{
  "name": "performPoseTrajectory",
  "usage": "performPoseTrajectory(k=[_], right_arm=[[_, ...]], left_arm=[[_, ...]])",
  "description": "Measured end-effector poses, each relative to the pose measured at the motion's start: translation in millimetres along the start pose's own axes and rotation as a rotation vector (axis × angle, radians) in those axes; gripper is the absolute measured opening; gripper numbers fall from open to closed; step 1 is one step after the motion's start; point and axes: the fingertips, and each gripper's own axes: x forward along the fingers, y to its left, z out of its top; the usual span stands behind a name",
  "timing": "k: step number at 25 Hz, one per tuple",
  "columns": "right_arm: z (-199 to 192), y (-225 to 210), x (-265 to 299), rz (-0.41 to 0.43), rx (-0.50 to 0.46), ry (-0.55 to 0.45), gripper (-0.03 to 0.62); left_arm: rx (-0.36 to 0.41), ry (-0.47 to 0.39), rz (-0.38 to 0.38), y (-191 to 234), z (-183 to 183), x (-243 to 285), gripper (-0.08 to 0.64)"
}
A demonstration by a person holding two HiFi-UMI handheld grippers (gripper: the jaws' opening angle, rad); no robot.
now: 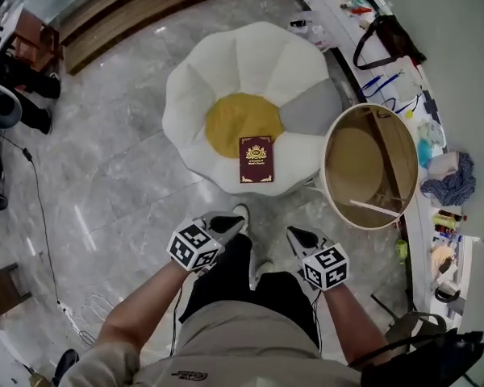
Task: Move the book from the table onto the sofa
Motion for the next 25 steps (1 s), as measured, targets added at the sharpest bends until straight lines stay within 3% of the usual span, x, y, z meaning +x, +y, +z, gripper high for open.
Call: performPoseTrajectory(k=[8, 15, 20, 25], right_arm=[[-16, 59, -119, 0.027, -0.075, -0.153, 0.012], [-35, 108, -214, 0.034, -0.169, -0.256, 0.012], [-64, 141, -262, 0.031, -0.196, -0.31, 0.012], [-85, 162, -286, 0.036, -0.208, -0.329, 0.012]], left_arm=[[0.068, -0.085, -0.031, -152, 3, -37, 0.008], [0.19, -0.151, -0.05, -267, 3, -51, 0.008], [0.229, -0.179, -0.06, -331, -14, -58, 0.008], [0.239, -0.169, -0.066, -367, -34, -64, 0.008]])
